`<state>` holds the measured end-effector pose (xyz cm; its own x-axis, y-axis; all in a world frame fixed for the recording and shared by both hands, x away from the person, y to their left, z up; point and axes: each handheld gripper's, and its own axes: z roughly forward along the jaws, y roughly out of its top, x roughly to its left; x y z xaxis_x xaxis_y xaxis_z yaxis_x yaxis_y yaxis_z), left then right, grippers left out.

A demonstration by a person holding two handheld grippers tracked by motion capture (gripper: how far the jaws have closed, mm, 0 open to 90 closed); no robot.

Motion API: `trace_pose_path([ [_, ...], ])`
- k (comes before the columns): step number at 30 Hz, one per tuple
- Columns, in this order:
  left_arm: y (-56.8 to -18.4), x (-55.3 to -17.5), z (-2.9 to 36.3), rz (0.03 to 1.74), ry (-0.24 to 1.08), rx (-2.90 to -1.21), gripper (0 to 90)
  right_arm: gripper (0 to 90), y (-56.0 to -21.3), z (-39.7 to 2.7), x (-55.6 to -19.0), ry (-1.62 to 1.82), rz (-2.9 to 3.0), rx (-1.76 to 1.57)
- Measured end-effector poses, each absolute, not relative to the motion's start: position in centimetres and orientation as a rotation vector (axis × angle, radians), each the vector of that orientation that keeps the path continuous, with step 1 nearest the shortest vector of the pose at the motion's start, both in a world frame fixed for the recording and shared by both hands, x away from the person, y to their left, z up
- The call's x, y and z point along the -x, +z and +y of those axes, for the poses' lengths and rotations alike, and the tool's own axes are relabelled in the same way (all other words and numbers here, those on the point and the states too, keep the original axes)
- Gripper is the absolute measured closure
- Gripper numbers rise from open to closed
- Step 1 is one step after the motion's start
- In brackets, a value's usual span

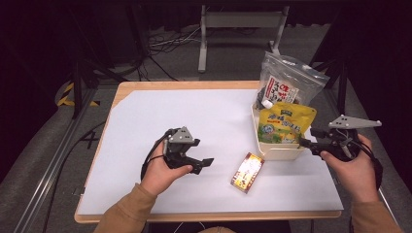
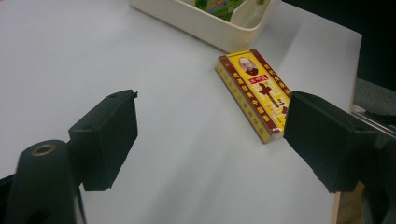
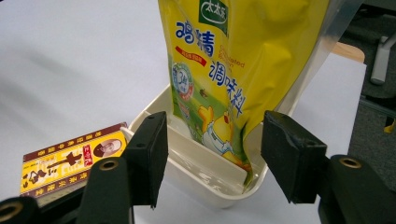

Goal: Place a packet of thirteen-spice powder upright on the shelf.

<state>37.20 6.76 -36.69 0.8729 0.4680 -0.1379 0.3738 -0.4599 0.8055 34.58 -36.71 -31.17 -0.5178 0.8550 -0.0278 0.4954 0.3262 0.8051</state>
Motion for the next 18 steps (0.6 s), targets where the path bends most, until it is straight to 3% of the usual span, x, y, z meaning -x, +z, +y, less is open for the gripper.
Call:
trace_pose_path([
  [18,-38.1,-36.8,0.5,0.562,0.051,-2.17,17.5,39.6,-31.9,-36.3,-34.2,1.169,2.144,-1.184],
])
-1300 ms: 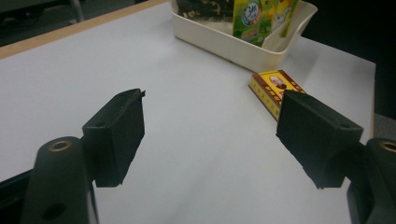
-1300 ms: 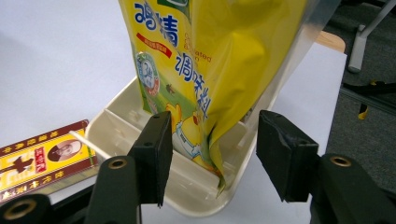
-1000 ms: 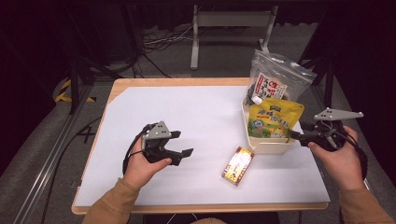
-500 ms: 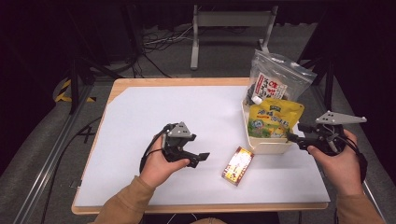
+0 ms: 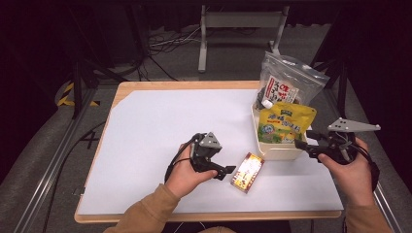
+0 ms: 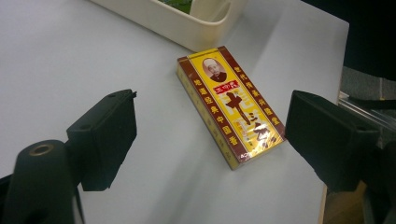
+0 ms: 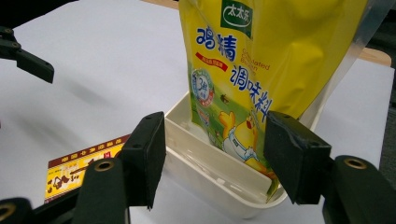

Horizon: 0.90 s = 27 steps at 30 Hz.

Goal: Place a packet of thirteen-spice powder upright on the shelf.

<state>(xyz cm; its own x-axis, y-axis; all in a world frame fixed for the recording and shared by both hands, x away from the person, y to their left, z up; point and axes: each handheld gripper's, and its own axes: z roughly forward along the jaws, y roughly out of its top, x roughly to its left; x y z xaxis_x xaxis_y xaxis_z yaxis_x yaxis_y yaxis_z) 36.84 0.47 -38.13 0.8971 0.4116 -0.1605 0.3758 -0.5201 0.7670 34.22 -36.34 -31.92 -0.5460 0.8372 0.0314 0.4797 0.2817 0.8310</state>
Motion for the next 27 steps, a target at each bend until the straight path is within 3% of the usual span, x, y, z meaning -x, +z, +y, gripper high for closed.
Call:
trace_pose_path([
  [27,-42.2,-35.0,-5.6,0.606,0.062,-2.242,8.6,35.6,-33.1,-35.3,-33.9,1.154,2.159,-1.183],
])
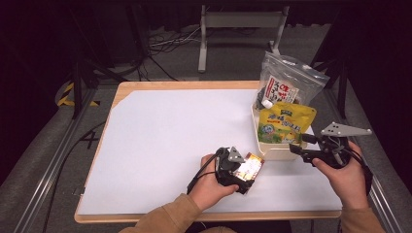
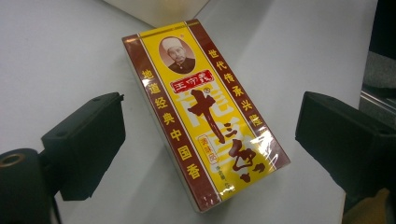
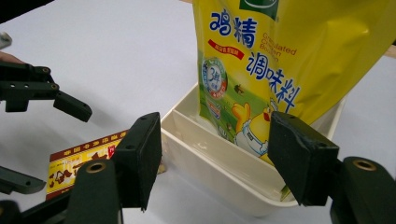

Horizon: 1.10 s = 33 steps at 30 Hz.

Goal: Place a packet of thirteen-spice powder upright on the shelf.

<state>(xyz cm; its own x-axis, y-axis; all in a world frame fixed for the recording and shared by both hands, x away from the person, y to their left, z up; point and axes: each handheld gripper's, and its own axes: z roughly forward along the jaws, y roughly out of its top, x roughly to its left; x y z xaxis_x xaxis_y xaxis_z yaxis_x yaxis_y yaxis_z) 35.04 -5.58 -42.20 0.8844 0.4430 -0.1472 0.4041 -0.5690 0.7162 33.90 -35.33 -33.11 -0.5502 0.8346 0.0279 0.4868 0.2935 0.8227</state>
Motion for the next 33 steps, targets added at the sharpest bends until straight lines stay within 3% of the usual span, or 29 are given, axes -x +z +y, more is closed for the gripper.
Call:
trace_pose_path([
  [14,-44.1,-35.0,-7.5,0.607,0.08,-2.341,6.1,34.5,-33.3,-35.5,-33.2,1.146,2.155,-1.194],
  [23,-44.2,-35.1,-7.3,0.619,0.057,-2.353,14.4,33.7,-33.3,-35.8,-33.1,1.151,2.147,-1.201],
  [28,-43.7,-35.4,-6.4,0.67,0.023,-2.365,27.9,33.6,-33.4,-35.7,-33.1,1.15,2.156,-1.196],
  [33,-43.6,-35.4,-6.1,0.695,0.016,-2.365,30.3,33.6,-33.5,-35.6,-33.2,1.149,2.166,-1.192],
])
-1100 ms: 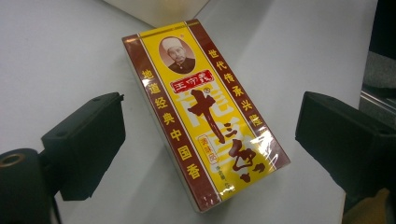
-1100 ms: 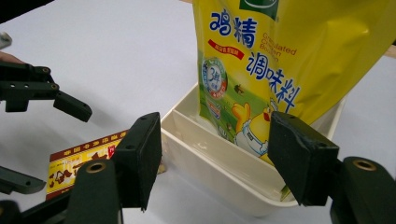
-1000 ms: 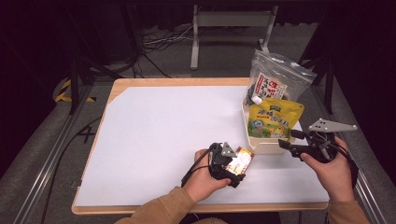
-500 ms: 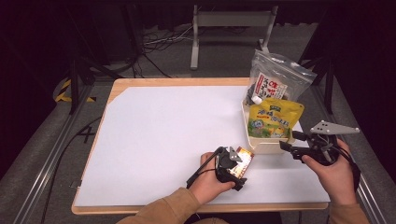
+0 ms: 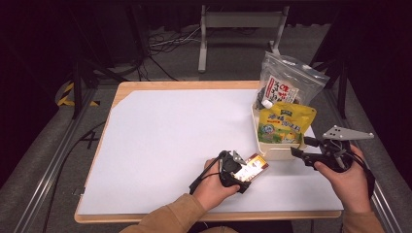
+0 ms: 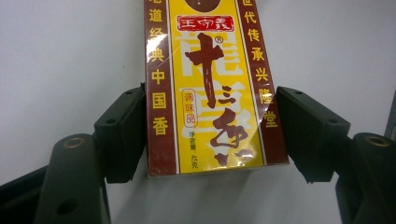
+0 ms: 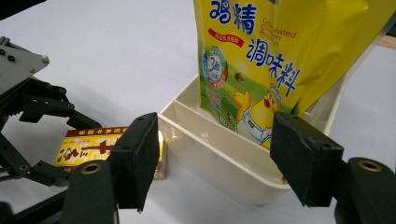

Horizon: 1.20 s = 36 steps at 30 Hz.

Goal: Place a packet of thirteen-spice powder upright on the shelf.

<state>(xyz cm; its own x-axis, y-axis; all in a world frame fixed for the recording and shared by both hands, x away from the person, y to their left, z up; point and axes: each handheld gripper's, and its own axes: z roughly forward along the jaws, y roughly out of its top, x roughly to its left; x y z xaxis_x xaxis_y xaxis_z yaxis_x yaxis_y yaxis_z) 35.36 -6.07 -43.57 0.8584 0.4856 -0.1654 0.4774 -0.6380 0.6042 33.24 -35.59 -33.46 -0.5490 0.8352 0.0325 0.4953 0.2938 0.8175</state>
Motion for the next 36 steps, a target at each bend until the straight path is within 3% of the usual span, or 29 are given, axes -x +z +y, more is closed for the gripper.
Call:
trace_pose_path([
  [4,-43.4,-35.3,-5.7,0.698,0.012,-2.346,31.8,34.3,-33.5,-35.4,-33.3,1.151,2.173,-1.19],
  [13,-43.3,-34.8,-4.6,0.681,0.017,-2.322,33.0,46.5,-33.0,-35.1,-33.5,1.167,2.235,-1.178],
  [27,-41.1,-34.0,-1.9,0.637,0.033,-2.198,32.9,48.8,-32.2,-34.1,-33.6,1.146,2.274,-1.147],
  [36,-39.6,-34.1,0.1,0.604,0.134,-2.046,32.8,48.3,-32.1,-33.6,-33.3,1.089,2.294,-1.153],
])
